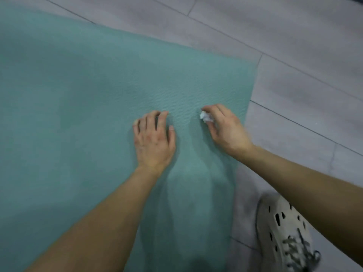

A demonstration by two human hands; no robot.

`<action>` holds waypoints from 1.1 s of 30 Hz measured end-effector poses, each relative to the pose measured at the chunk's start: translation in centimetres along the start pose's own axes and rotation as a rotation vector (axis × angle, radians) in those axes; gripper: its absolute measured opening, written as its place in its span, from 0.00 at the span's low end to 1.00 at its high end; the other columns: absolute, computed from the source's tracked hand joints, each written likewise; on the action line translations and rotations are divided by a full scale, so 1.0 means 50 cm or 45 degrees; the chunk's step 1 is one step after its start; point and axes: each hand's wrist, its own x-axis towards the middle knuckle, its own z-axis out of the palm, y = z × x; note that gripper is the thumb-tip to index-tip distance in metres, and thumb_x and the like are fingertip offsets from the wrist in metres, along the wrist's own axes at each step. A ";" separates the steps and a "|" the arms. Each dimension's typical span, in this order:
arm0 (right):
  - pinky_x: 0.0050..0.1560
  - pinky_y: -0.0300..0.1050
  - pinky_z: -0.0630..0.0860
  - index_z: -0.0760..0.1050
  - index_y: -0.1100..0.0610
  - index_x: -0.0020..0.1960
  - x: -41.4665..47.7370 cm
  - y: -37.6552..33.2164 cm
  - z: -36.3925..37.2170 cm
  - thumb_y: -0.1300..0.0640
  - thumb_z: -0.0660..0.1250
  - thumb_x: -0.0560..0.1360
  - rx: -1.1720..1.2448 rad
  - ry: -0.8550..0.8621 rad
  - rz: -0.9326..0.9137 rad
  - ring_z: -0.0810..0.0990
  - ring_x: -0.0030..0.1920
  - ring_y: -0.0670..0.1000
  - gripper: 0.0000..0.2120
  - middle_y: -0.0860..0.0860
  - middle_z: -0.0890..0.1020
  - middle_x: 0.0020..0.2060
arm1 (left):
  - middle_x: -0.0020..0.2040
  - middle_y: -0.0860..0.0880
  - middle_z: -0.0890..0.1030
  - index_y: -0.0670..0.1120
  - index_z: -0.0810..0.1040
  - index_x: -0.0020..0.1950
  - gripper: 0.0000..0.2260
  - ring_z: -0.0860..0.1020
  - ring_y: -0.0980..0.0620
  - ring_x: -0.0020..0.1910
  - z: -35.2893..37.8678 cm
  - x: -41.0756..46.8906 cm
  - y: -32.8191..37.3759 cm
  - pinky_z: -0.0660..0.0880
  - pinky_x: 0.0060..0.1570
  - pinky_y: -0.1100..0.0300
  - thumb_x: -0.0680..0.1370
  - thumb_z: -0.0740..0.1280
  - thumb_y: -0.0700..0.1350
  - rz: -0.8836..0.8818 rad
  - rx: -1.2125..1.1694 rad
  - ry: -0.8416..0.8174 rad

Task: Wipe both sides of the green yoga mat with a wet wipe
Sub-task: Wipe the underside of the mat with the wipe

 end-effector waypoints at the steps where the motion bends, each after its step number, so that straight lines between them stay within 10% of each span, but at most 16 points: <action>1: 0.59 0.52 0.75 0.78 0.59 0.63 0.012 0.031 -0.015 0.62 0.66 0.83 -0.016 0.057 -0.036 0.78 0.57 0.58 0.10 0.55 0.80 0.56 | 0.66 0.44 0.77 0.47 0.77 0.70 0.18 0.74 0.40 0.64 0.014 0.007 0.028 0.67 0.70 0.42 0.82 0.64 0.51 -0.028 0.016 -0.022; 8: 0.56 0.54 0.77 0.80 0.60 0.58 0.100 0.177 -0.033 0.58 0.69 0.82 0.034 0.253 0.058 0.77 0.53 0.55 0.07 0.55 0.78 0.53 | 0.65 0.44 0.73 0.48 0.76 0.70 0.19 0.71 0.40 0.65 0.040 0.014 0.065 0.65 0.70 0.40 0.81 0.64 0.55 -0.175 0.177 -0.102; 14: 0.54 0.52 0.79 0.80 0.60 0.62 0.020 0.168 0.018 0.67 0.67 0.81 0.019 -0.185 -0.842 0.78 0.56 0.57 0.11 0.55 0.80 0.57 | 0.64 0.44 0.74 0.48 0.77 0.69 0.19 0.72 0.39 0.64 0.049 0.012 0.064 0.66 0.69 0.41 0.80 0.66 0.53 -0.185 0.210 -0.027; 22: 0.56 0.54 0.77 0.78 0.64 0.57 0.203 0.263 -0.080 0.60 0.64 0.84 -0.068 0.362 -0.110 0.76 0.56 0.59 0.08 0.60 0.77 0.54 | 0.64 0.43 0.72 0.46 0.76 0.69 0.20 0.71 0.39 0.63 0.046 0.011 0.069 0.65 0.69 0.40 0.81 0.64 0.53 -0.175 0.275 -0.044; 28: 0.46 0.53 0.79 0.75 0.61 0.62 0.034 0.162 0.001 0.66 0.65 0.81 -0.043 -0.309 -0.856 0.74 0.53 0.55 0.10 0.55 0.75 0.54 | 0.64 0.43 0.73 0.45 0.77 0.69 0.19 0.71 0.39 0.63 0.047 0.010 0.065 0.65 0.68 0.40 0.81 0.64 0.52 -0.158 0.262 -0.028; 33: 0.43 0.56 0.79 0.80 0.63 0.54 0.229 0.270 -0.095 0.57 0.68 0.78 -0.152 0.147 -0.434 0.77 0.47 0.60 0.10 0.60 0.77 0.51 | 0.64 0.43 0.73 0.45 0.77 0.69 0.20 0.71 0.39 0.63 0.049 0.011 0.063 0.65 0.69 0.39 0.80 0.64 0.52 -0.162 0.242 -0.020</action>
